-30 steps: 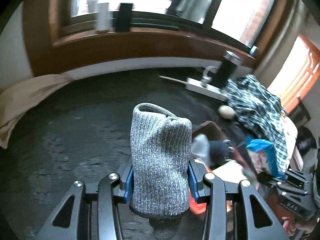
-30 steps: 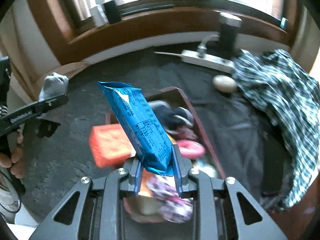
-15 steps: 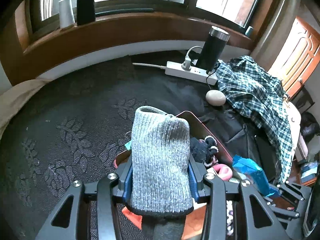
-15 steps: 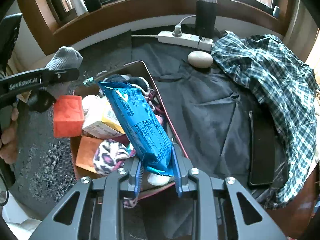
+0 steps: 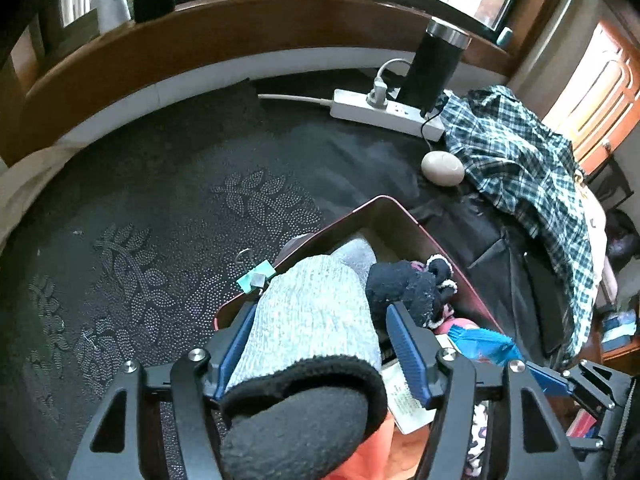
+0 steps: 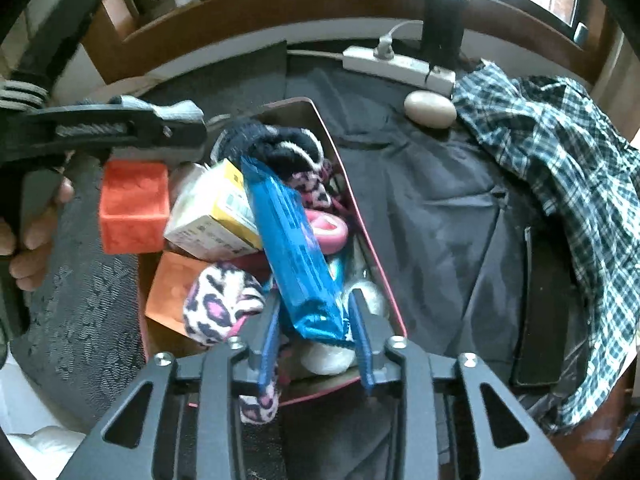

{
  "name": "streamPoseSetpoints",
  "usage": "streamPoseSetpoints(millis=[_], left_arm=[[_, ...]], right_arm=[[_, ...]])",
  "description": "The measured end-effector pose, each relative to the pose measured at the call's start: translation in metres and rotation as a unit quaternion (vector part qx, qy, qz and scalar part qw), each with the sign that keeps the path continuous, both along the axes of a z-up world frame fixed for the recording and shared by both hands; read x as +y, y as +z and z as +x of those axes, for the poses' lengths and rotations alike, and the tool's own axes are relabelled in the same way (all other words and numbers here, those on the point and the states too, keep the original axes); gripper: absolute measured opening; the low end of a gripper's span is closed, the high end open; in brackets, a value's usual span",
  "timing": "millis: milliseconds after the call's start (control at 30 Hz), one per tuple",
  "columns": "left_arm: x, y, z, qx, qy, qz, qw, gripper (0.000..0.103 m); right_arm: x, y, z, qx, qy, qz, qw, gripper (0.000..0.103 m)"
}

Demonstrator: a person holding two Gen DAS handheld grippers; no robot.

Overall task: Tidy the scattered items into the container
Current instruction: 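Carry sock and snack packet over the box and open both grippers, then pull both open grippers back from the filled box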

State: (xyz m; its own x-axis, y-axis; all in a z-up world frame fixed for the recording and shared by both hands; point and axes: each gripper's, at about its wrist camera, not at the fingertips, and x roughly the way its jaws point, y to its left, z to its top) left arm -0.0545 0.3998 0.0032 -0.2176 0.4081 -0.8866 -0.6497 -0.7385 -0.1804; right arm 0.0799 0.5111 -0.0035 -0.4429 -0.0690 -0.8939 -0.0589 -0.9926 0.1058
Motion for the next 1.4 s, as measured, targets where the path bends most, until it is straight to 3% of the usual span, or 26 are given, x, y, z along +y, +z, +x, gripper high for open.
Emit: streamPoseSetpoints(millis=[333,633,667,733,767,800,833,900,933,1133,1400], left_arm=[[-0.015,0.031,-0.001,0.022,0.019,0.031,0.9991,0.067],[-0.048,0.061,0.022,0.041,0.042,0.046,0.9972,0.067],[-0.052,0.063,0.027,0.043,0.043,0.045,0.9972,0.067],[-0.06,0.067,0.038,0.046,0.046,0.042,0.997,0.067],[-0.064,0.067,0.044,0.045,0.048,0.039,0.9971,0.067],[-0.068,0.067,0.051,0.043,0.05,0.036,0.9972,0.067],[-0.071,0.065,0.059,0.039,0.051,0.032,0.9974,0.067],[-0.077,0.058,0.072,0.021,0.057,0.024,0.9979,0.081],[-0.079,0.055,0.078,0.013,0.058,0.022,0.998,0.083],[-0.079,0.033,0.107,-0.026,0.059,-0.001,0.9979,0.083],[-0.086,0.036,0.121,-0.015,0.082,-0.011,0.9964,0.083]], right_arm=[[0.019,0.027,0.012,0.034,-0.014,-0.057,0.998,0.038],[0.014,0.025,0.02,0.012,-0.012,-0.072,0.997,0.038],[0.013,0.026,0.023,0.008,-0.012,-0.072,0.997,0.043],[0.012,0.032,0.03,0.01,-0.006,-0.065,0.998,0.064],[0.012,0.036,0.034,0.013,-0.003,-0.057,0.998,0.08],[0.012,0.039,0.037,0.014,-0.002,-0.048,0.999,0.083],[0.011,0.042,0.041,0.014,0.0,-0.04,0.999,0.083],[0.01,0.042,0.046,0.002,0.006,-0.031,1.0,0.083],[0.009,0.04,0.048,-0.008,0.009,-0.027,1.0,0.084],[-0.004,0.024,0.06,-0.047,0.029,-0.005,0.998,0.084],[-0.008,0.02,0.069,-0.052,0.034,0.004,0.998,0.084]])
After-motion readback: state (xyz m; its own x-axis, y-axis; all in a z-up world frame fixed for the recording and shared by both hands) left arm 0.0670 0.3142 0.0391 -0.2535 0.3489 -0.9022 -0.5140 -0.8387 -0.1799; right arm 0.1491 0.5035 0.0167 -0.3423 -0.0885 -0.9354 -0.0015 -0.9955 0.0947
